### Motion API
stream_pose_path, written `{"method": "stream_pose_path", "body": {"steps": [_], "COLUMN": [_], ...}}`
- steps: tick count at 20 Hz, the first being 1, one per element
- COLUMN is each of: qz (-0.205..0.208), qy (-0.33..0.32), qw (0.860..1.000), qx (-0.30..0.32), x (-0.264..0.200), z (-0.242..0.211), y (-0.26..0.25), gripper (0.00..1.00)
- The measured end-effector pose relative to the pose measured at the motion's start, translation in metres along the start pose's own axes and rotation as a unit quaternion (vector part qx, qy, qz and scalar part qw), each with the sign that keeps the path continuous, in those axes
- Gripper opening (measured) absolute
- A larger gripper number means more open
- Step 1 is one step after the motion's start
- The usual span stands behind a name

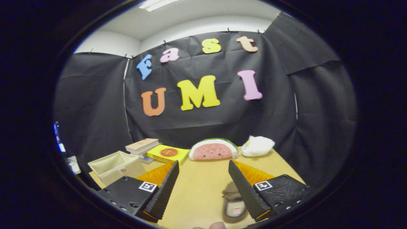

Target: Open the storage box then place both shoes into the box .Put the left shoe in first, then the right shoe, with the right side of both shoes facing outward in a uniform manner.

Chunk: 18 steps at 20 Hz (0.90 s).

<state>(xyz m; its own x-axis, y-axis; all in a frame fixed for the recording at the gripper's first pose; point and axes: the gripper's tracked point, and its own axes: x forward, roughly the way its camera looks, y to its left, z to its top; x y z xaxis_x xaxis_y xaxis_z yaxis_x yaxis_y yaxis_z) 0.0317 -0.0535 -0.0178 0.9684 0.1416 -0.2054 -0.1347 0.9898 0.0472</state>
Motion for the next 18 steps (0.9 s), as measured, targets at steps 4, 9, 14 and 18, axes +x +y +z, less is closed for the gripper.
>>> {"method": "stream_pose_path", "body": {"steps": [4, 9, 14, 18], "qz": [-0.06, -0.038, -0.025, -0.022], "qy": [0.056, 0.171, 0.228, 0.266], "qw": [0.997, 0.984, 0.973, 0.963], "qx": [-0.012, -0.029, -0.04, -0.036], "x": [-0.007, 0.015, 0.046, 0.06], "z": [-0.033, -0.099, -0.147, -0.174], "y": [-0.082, -0.095, -0.088, -0.089], "gripper": [0.95, 0.95, 0.95, 0.84]}}
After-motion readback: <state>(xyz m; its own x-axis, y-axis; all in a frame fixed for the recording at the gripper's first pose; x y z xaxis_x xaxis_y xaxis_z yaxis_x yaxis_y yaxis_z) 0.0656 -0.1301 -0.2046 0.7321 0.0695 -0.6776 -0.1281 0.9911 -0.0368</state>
